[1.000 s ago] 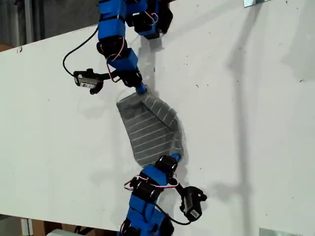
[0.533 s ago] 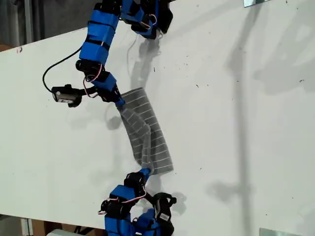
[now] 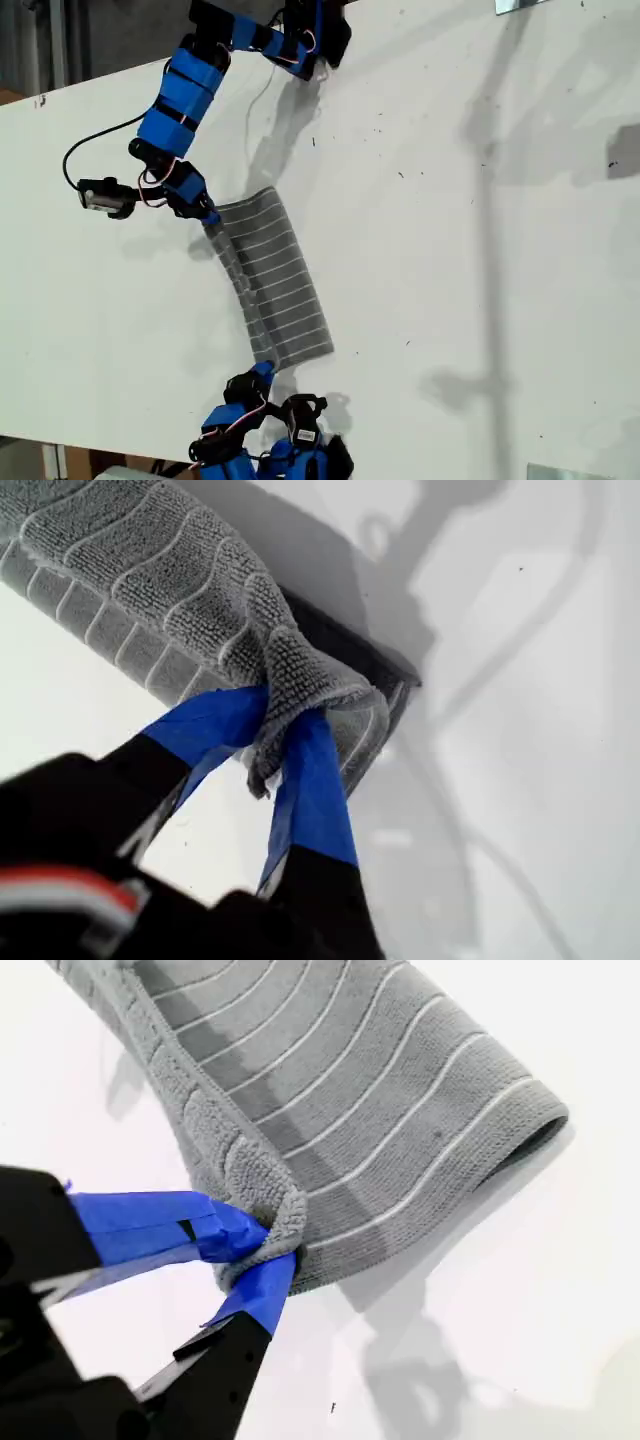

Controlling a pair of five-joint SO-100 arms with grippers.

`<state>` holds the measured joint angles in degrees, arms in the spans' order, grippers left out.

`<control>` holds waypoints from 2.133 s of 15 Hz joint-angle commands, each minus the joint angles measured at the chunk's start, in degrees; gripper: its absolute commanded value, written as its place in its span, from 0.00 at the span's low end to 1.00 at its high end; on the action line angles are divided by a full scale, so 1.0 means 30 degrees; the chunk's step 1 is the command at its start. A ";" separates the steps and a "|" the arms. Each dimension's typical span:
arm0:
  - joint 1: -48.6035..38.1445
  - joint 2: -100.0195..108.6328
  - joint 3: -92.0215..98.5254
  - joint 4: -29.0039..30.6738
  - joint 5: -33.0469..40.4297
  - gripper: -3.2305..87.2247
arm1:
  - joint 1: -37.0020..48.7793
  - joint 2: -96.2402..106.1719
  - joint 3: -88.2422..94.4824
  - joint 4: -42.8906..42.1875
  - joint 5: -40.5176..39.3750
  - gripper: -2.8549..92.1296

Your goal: Grasp corners of a square towel and fold twice.

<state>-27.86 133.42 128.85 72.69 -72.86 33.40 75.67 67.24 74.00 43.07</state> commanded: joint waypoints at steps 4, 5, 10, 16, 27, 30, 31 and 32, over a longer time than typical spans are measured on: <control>-0.0234 -0.1582 0.0088 -0.1230 -0.0176 0.03 | -0.0146 -0.0586 -0.0586 -0.0586 -0.0293 0.03; 0.0557 -0.1377 0.0000 -0.0996 -0.0674 0.03 | -0.0586 0.0088 -0.0234 -0.0264 -0.0293 0.03; 0.5918 -0.1406 0.1934 -0.3252 -0.4482 0.03 | -0.2432 0.2959 0.4131 0.0059 0.0586 0.03; 0.7998 -0.2314 0.2021 -0.4512 -0.5771 0.03 | -0.3926 0.3018 0.6797 0.0000 0.1377 0.03; 0.9697 -0.6270 -0.1377 -0.4072 -0.6387 0.35 | -0.3691 0.4307 0.8994 0.0732 0.1904 0.43; 0.9697 -0.4307 -0.0703 -0.2695 -0.6943 0.34 | -0.1846 0.4893 0.9258 0.0645 0.0937 0.45; 0.9697 -0.3047 0.0146 -0.2432 -0.7207 0.34 | -0.1113 0.3955 0.8965 0.0410 0.0410 0.45; 0.9668 -0.1377 0.1318 -0.2344 -0.7471 0.34 | -0.0381 0.2402 0.8291 0.0264 -0.0059 0.44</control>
<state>0.62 122.96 130.78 64.95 -94.13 29.71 85.43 95.19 75.59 44.65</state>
